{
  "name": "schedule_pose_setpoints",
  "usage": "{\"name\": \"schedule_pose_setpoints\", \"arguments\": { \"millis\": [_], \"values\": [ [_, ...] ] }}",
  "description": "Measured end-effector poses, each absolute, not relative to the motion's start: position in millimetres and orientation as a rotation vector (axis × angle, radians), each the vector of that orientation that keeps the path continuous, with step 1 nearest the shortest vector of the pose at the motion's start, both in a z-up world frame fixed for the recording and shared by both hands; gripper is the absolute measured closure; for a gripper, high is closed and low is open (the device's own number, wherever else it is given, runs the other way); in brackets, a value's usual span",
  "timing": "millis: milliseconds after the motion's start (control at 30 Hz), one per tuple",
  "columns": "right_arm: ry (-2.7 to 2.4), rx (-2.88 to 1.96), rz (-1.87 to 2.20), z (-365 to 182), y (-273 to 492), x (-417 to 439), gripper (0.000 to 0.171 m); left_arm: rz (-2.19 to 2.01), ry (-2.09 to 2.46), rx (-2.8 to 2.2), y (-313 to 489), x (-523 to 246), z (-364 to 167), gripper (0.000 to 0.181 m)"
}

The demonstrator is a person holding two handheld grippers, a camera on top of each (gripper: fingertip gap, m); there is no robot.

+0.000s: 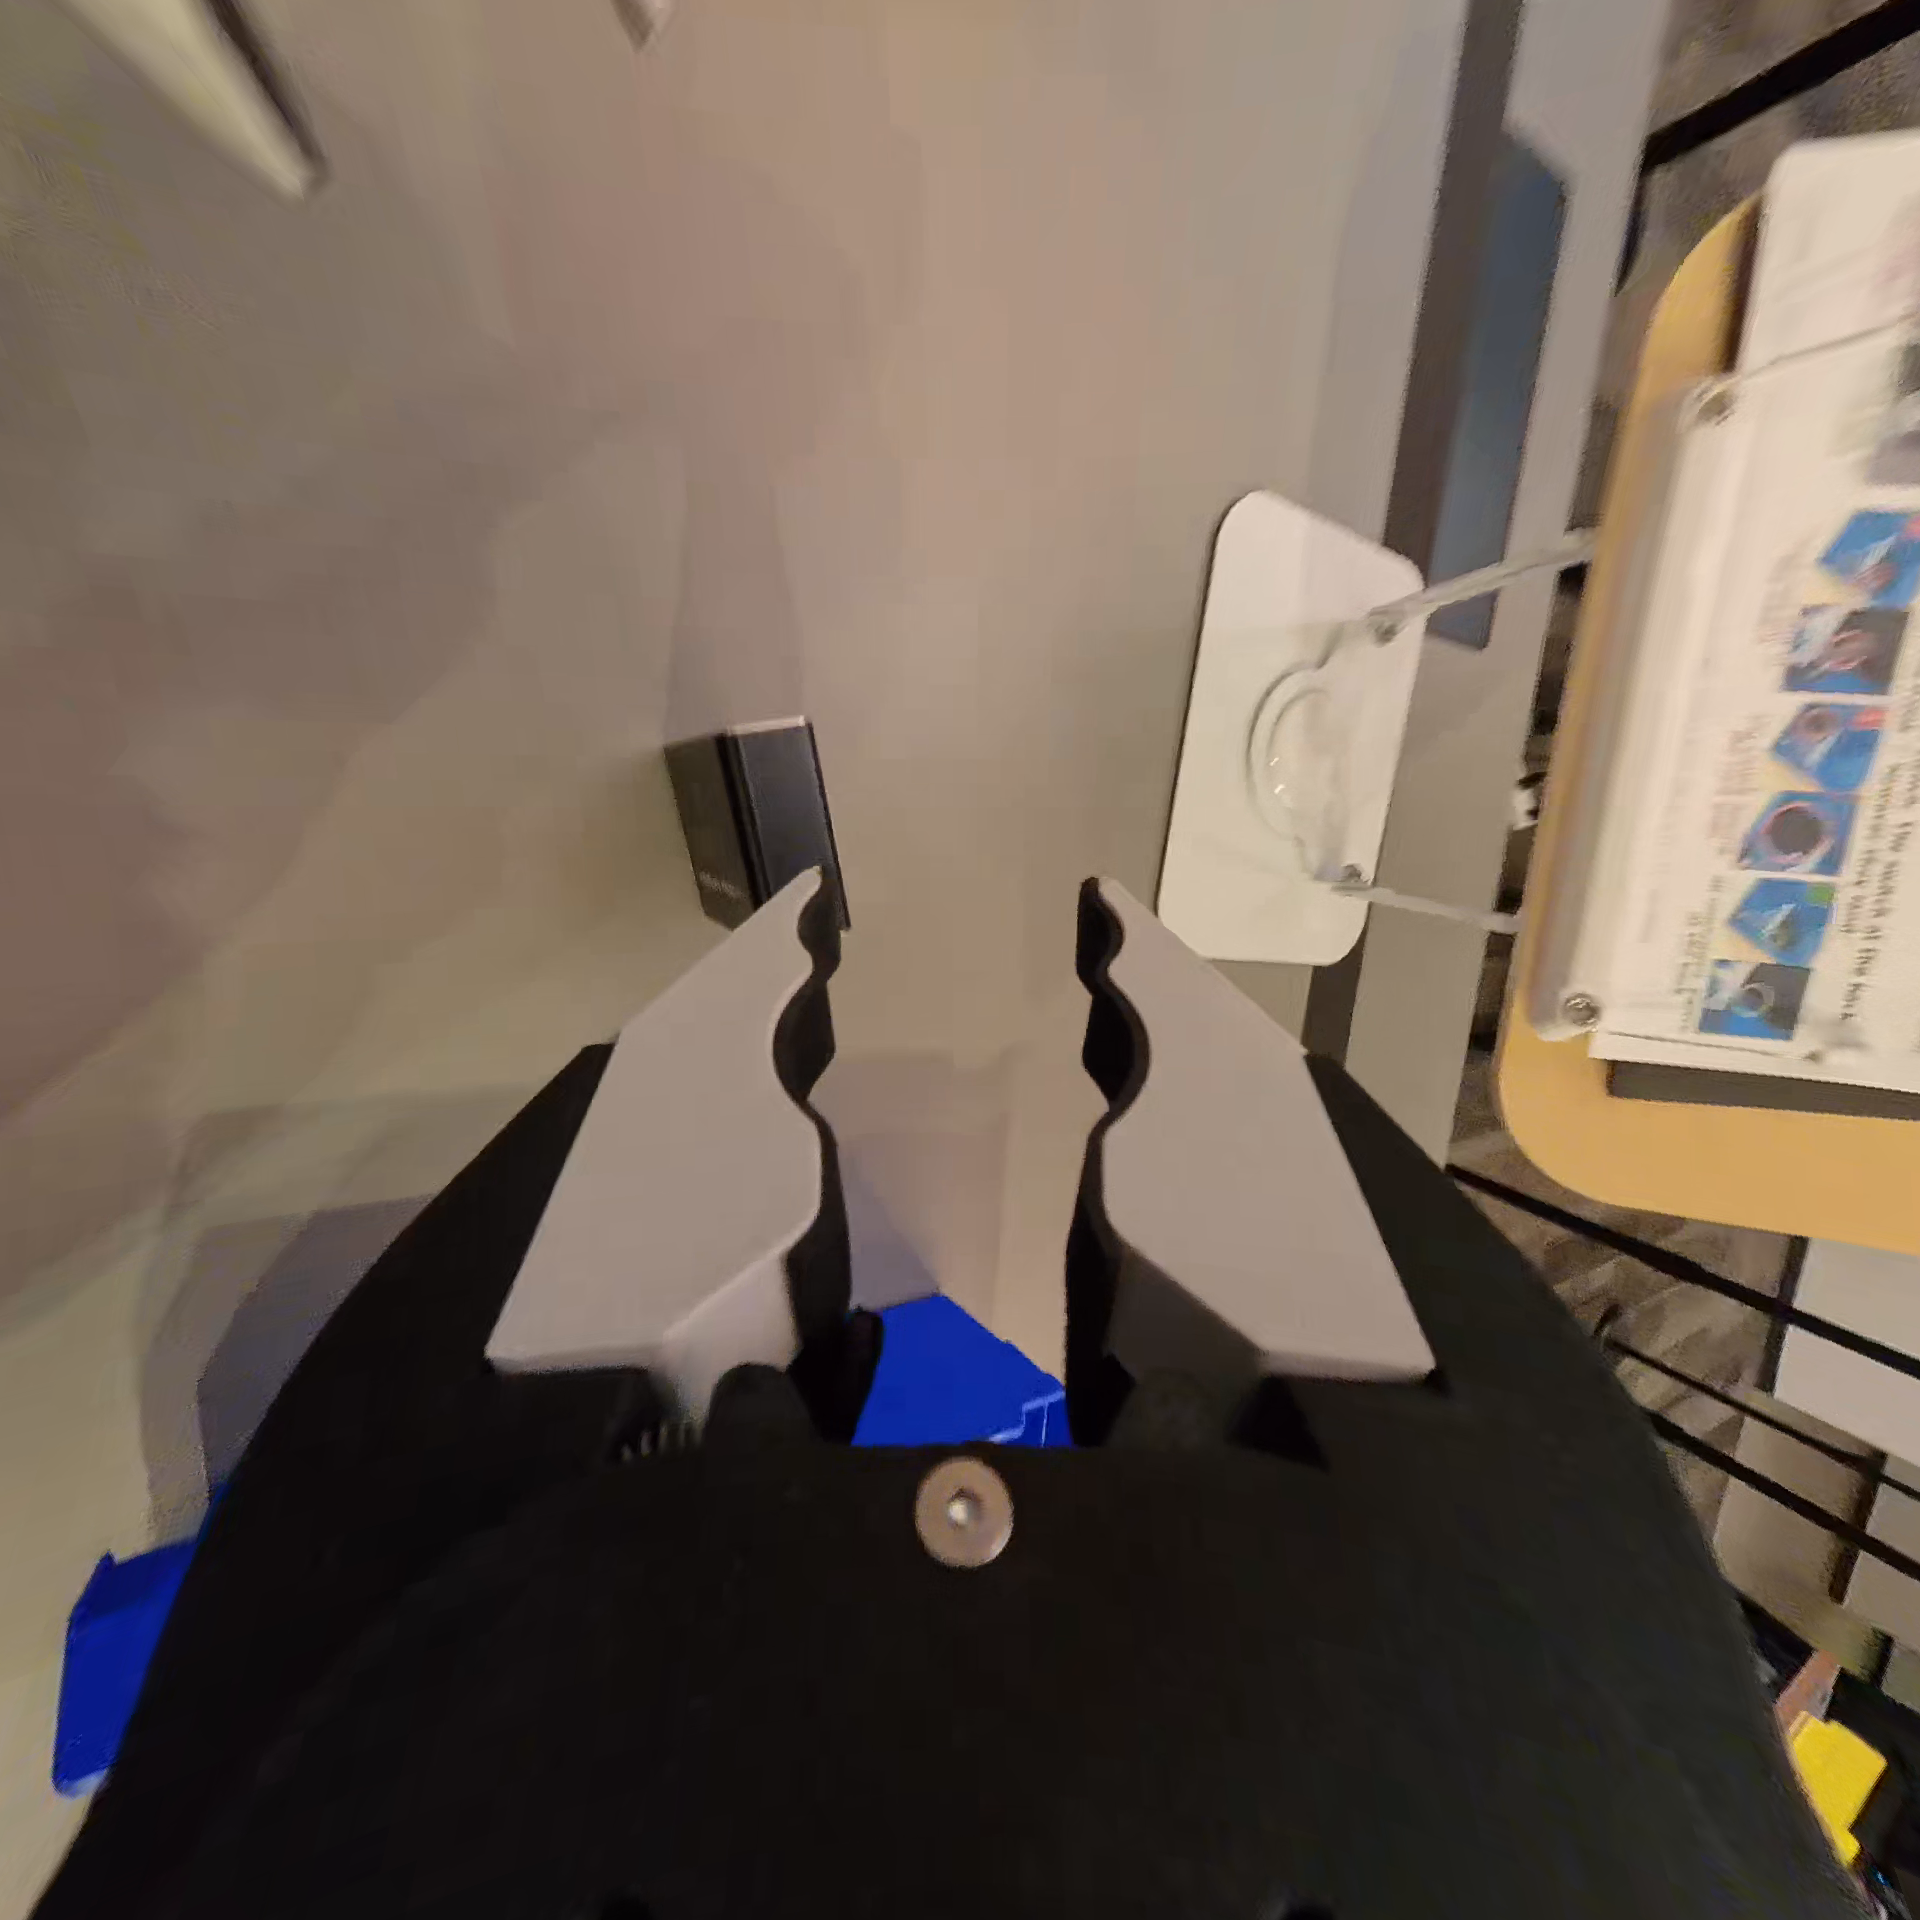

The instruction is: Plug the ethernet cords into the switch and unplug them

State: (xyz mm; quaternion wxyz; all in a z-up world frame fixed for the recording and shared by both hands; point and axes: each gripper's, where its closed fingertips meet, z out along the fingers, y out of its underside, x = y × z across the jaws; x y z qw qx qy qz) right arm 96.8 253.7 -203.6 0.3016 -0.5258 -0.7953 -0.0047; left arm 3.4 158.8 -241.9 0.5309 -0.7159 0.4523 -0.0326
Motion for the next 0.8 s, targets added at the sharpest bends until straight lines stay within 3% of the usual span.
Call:
{"name": "schedule_pose_setpoints", "arguments": {
  "millis": [167,333,600,800],
  "values": [
    [-2.068,-1.275,0.028,-192.4,221.5,76.6,0.135,0.257,0.888,-1.827,153.5,-125.2,-203.2,0.14],
    [-2.045,-1.207,0.145,-197.0,191.2,49.0,0.141,0.431,0.618,-2.041,139.0,-241.6,-227.0,0.147],
    [-2.096,-1.174,0.243,-221.9,163.6,23.4,0.144,0.436,0.461,-2.384,131.1,-295.9,-299.2,0.159],
    [-2.125,-1.161,0.275,-233.8,154.9,14.7,0.145,0.516,0.511,-2.388,132.4,-301.9,-305.2,0.173]
  ]
}}
